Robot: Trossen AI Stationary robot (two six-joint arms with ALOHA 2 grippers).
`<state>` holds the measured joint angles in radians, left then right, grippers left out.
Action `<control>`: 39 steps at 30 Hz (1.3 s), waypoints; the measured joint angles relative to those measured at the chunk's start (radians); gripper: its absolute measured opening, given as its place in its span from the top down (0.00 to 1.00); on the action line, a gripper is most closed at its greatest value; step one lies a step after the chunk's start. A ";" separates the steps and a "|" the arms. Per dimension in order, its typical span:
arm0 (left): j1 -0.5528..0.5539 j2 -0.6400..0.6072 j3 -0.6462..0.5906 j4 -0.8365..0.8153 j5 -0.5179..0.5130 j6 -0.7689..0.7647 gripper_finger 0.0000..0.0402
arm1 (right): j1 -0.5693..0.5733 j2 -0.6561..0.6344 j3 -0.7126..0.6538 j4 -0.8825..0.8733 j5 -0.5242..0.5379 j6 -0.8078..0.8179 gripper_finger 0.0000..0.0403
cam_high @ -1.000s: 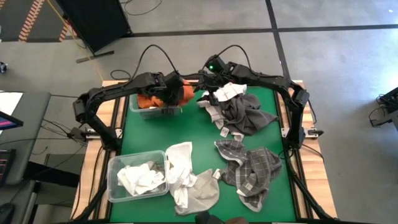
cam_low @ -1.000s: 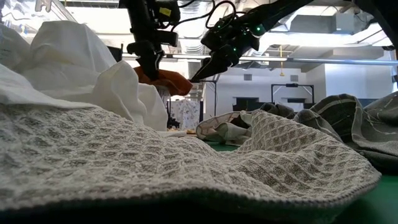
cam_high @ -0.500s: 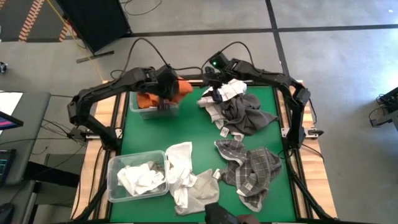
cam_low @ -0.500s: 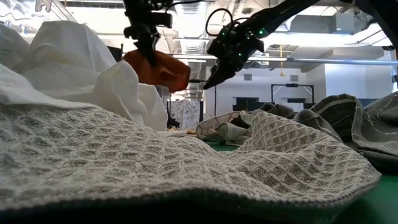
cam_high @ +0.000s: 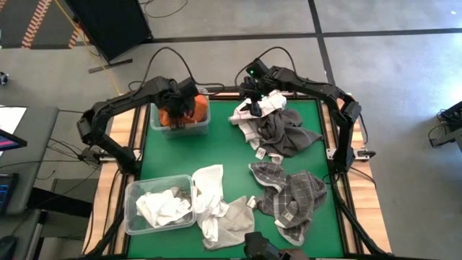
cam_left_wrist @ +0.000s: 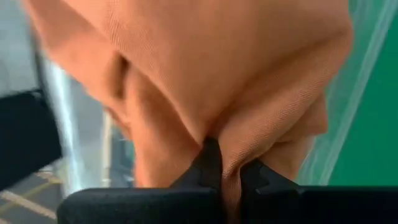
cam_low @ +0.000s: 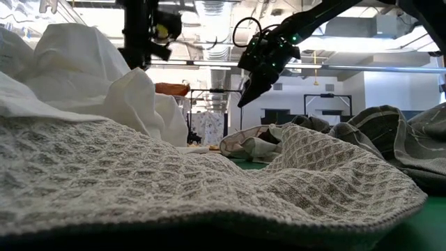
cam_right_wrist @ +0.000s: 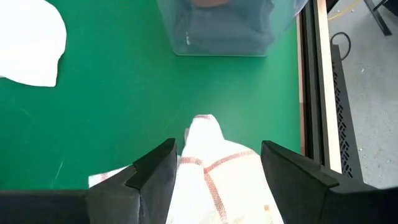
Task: Sort towels by color in basket
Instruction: Put the brown towel into the top transparent bin
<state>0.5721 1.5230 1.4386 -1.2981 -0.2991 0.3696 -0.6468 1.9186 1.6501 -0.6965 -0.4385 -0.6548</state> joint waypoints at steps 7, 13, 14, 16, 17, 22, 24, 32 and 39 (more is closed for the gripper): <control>0.078 0.000 -0.173 0.169 0.064 0.016 0.99 | 0.005 0.000 0.000 -0.002 0.000 -0.002 0.36; 0.159 0.000 -0.244 0.281 0.200 -0.009 0.99 | 0.005 0.000 0.000 -0.001 0.000 -0.005 0.36; 0.170 0.000 -0.252 0.289 0.211 -0.015 0.99 | 0.005 0.000 0.000 -0.001 0.000 -0.006 0.36; 0.188 0.000 -0.259 0.298 0.219 -0.024 0.98 | 0.005 0.000 0.000 -0.001 -0.001 -0.007 0.36; 0.196 0.000 -0.261 0.302 0.220 -0.027 0.97 | 0.005 0.000 0.000 0.000 -0.001 -0.007 0.36; 0.221 0.000 -0.262 0.308 0.254 -0.050 0.92 | 0.005 0.000 0.000 0.000 -0.003 -0.008 0.36; 0.224 0.000 -0.262 0.309 0.262 -0.062 0.88 | 0.005 0.000 0.000 0.000 -0.004 -0.008 0.36; 0.228 0.000 -0.183 0.211 0.324 -0.096 0.64 | 0.005 0.000 0.000 -0.001 -0.004 -0.010 0.36; 0.228 0.000 -0.024 0.066 0.324 -0.106 0.52 | 0.005 0.000 0.000 -0.008 -0.005 -0.026 0.36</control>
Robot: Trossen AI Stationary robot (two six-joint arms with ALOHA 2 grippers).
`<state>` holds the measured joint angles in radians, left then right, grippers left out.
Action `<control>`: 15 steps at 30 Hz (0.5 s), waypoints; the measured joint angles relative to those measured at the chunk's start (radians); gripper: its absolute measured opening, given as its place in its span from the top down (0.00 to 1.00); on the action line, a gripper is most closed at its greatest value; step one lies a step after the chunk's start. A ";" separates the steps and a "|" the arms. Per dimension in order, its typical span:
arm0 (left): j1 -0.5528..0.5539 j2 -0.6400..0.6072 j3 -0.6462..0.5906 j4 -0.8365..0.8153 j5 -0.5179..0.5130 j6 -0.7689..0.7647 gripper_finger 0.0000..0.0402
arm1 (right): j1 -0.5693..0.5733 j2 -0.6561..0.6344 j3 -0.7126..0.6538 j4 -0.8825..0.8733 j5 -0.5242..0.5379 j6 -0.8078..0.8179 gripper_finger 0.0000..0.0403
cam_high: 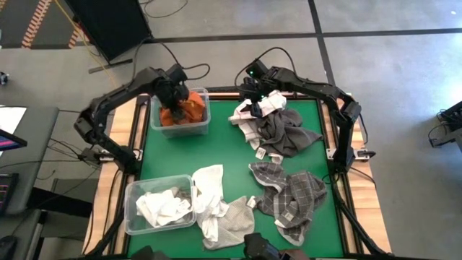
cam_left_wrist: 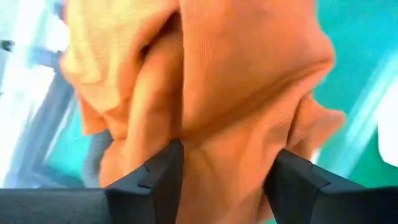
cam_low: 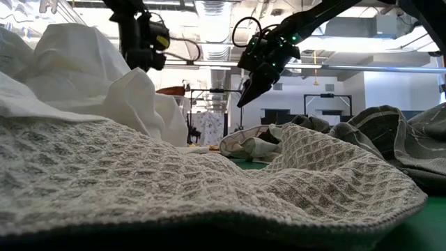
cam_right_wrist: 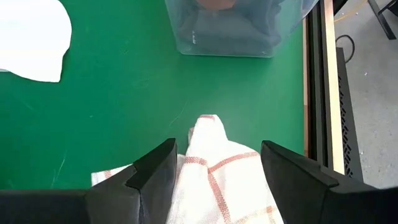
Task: Sort towels by color in basket
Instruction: Put the brown towel into the top transparent bin, then put the white towel into the bottom transparent bin
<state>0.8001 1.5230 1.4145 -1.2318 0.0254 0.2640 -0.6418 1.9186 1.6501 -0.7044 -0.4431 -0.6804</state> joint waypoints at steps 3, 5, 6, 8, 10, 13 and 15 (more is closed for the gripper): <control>-0.007 0.000 0.068 -0.053 0.000 -0.003 0.52 | 0.000 0.000 0.000 -0.004 0.000 -0.004 0.36; -0.014 0.000 0.113 -0.090 0.000 -0.004 0.52 | 0.000 0.000 0.000 -0.008 0.000 -0.009 0.36; -0.017 0.000 0.132 -0.106 0.000 -0.005 0.52 | -0.002 0.000 0.000 -0.010 0.000 -0.010 0.36; -0.026 0.000 0.166 -0.137 -0.001 -0.006 0.52 | -0.007 0.000 0.000 -0.010 0.000 -0.013 0.36; -0.029 0.000 0.198 -0.168 -0.004 -0.007 0.52 | -0.013 0.000 0.000 -0.016 0.000 -0.018 0.36; -0.036 -0.001 0.243 -0.189 -0.005 -0.021 0.52 | -0.027 0.000 0.000 -0.039 0.000 -0.033 0.36; -0.044 -0.005 0.260 -0.182 -0.005 -0.034 0.52 | -0.039 0.000 0.000 -0.052 0.000 -0.038 0.36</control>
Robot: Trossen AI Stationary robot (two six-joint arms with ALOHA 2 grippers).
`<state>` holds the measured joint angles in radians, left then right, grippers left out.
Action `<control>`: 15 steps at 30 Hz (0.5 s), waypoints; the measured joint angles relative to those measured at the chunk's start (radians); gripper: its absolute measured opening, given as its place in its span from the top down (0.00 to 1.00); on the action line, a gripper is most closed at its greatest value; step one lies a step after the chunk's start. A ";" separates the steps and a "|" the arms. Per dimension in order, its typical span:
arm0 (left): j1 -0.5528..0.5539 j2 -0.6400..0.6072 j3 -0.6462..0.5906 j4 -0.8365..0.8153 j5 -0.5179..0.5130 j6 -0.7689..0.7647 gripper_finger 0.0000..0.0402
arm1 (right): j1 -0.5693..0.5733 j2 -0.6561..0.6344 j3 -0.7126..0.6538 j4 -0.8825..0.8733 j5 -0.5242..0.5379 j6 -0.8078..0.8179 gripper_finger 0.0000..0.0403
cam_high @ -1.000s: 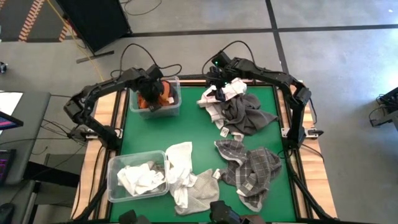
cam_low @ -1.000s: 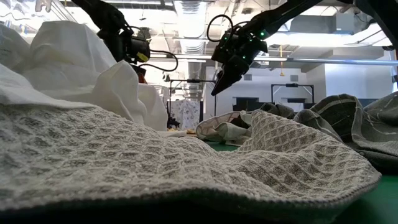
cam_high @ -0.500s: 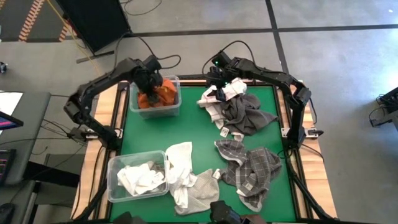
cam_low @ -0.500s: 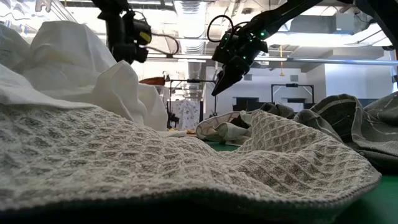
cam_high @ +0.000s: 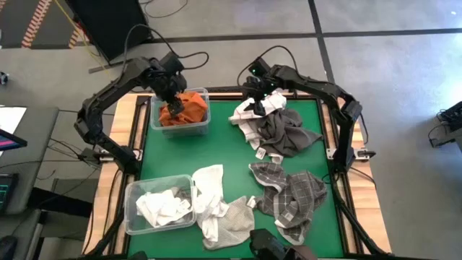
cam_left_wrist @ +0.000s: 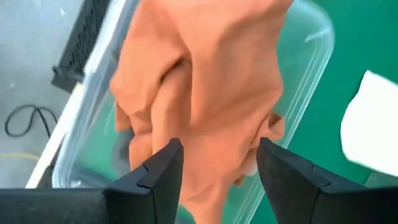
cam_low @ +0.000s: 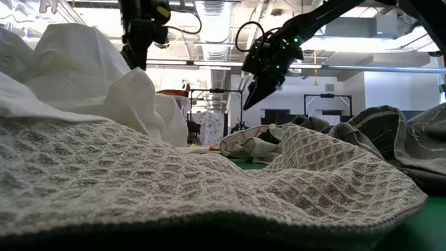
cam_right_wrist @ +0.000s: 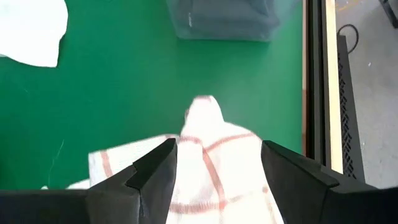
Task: Sort towels by color in basket
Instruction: Put the white towel into the bottom transparent bin
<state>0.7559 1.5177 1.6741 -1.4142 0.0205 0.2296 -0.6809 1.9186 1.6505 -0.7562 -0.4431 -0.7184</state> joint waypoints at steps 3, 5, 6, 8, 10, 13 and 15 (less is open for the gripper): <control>-0.039 -0.017 0.003 0.045 0.037 0.000 0.52 | -0.027 0.000 0.000 -0.024 0.000 -0.012 0.36; -0.081 -0.024 -0.005 0.095 0.078 0.000 0.52 | -0.050 0.000 0.000 -0.058 0.000 -0.028 0.36; -0.107 -0.027 -0.014 0.123 0.088 -0.001 0.52 | -0.062 0.000 0.000 -0.070 0.000 -0.033 0.36; -0.164 -0.028 -0.034 0.170 0.095 -0.006 0.52 | -0.086 0.000 0.000 -0.108 0.000 -0.047 0.36; -0.221 -0.028 -0.048 0.216 0.096 -0.009 0.52 | -0.110 0.000 0.000 -0.145 0.000 -0.057 0.36; -0.316 -0.029 -0.088 0.323 0.096 -0.023 0.52 | -0.145 0.000 0.000 -0.215 0.000 -0.066 0.36; -0.376 -0.029 -0.123 0.404 0.097 -0.027 0.52 | -0.167 -0.001 0.000 -0.266 0.000 -0.071 0.36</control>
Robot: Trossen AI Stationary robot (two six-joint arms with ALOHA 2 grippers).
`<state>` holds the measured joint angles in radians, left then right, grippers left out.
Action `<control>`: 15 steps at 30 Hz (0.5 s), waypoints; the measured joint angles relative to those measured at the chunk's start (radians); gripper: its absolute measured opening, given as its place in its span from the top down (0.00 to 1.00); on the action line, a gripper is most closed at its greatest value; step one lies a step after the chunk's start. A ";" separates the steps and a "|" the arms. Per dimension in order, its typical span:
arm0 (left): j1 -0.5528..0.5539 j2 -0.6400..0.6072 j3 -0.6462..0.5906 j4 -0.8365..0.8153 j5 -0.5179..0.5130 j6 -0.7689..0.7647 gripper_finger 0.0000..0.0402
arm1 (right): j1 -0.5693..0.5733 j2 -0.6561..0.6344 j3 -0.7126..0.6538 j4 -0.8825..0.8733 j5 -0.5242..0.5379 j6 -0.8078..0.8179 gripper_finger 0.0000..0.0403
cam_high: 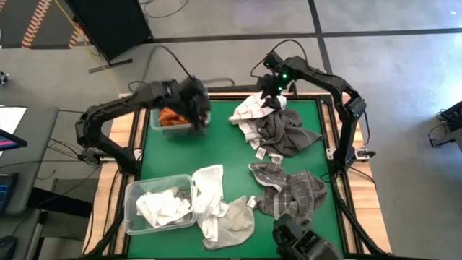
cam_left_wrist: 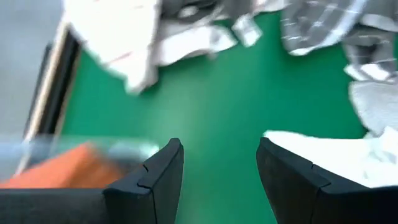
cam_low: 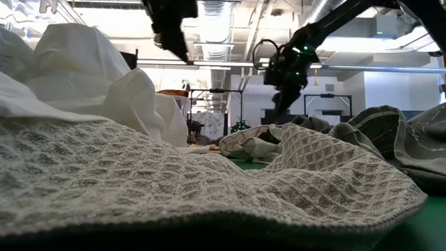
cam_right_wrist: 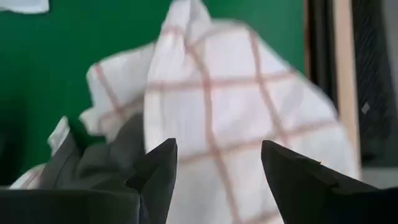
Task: Sort towels by color in basket
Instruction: Put the white towel into the bottom transparent bin
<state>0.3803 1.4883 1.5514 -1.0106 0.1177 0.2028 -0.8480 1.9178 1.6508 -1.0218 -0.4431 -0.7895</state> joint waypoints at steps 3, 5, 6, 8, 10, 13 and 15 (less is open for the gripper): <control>-0.078 0.000 -0.064 0.131 0.002 -0.007 0.52 | -0.033 -0.008 0.000 -0.070 0.000 -0.005 0.36; -0.122 0.000 -0.115 0.213 0.001 -0.013 0.52 | -0.052 -0.018 0.000 -0.102 -0.001 -0.005 0.36; -0.142 0.000 -0.142 0.249 0.000 -0.014 0.52 | -0.060 -0.022 0.000 -0.113 -0.004 -0.002 0.36; -0.178 0.000 -0.201 0.324 0.000 -0.011 0.52 | -0.070 -0.030 0.000 -0.125 -0.009 0.008 0.36; -0.208 0.000 -0.264 0.412 0.001 -0.011 0.52 | -0.078 -0.037 0.000 -0.125 -0.028 0.016 0.36; -0.234 0.001 -0.350 0.515 -0.001 -0.021 0.52 | -0.073 -0.040 0.000 -0.115 -0.072 0.020 0.36; -0.246 0.001 -0.398 0.585 -0.003 -0.023 0.52 | -0.060 -0.040 0.000 -0.105 -0.092 0.021 0.36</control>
<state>0.1347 1.4891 1.1530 -0.4258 0.1150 0.1802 -0.9075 1.8782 1.6508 -1.1263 -0.5355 -0.7680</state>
